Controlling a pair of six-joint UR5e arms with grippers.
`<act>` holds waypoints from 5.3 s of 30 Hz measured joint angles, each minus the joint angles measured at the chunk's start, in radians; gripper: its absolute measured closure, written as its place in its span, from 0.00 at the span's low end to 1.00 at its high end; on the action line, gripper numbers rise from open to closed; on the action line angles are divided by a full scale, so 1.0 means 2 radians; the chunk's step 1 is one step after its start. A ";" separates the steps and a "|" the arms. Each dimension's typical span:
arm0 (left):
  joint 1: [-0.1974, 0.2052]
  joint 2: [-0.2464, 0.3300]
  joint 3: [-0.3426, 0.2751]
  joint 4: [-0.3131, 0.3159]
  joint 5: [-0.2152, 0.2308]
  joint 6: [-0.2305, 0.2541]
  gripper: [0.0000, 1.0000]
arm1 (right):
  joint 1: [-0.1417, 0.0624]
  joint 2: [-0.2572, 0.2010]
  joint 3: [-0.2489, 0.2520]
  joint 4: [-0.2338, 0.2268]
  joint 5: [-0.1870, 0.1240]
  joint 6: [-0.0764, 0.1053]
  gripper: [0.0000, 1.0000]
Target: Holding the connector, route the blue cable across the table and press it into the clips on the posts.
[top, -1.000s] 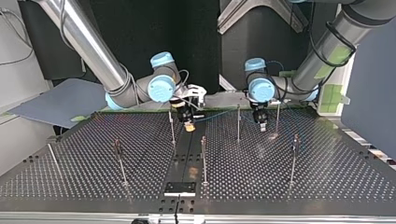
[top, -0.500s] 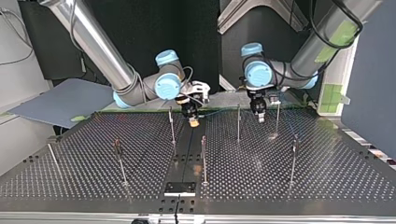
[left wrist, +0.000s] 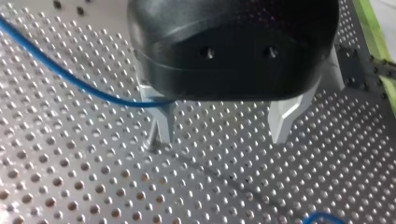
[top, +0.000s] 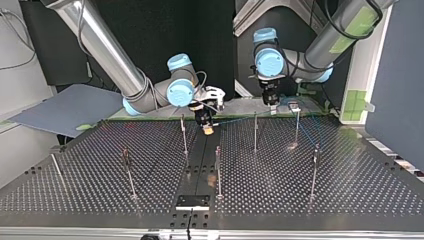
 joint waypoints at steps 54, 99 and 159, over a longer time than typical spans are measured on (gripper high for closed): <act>-0.065 -0.023 0.048 0.060 0.042 -0.043 0.00 | -0.011 0.000 -0.006 0.002 -0.014 0.015 1.00; -0.086 -0.074 0.133 0.027 -0.042 -0.050 1.00 | -0.013 0.000 -0.006 0.002 -0.018 0.015 1.00; -0.088 0.127 0.163 -0.051 -0.007 -0.045 1.00 | -0.014 -0.222 -0.007 0.098 -0.003 0.067 1.00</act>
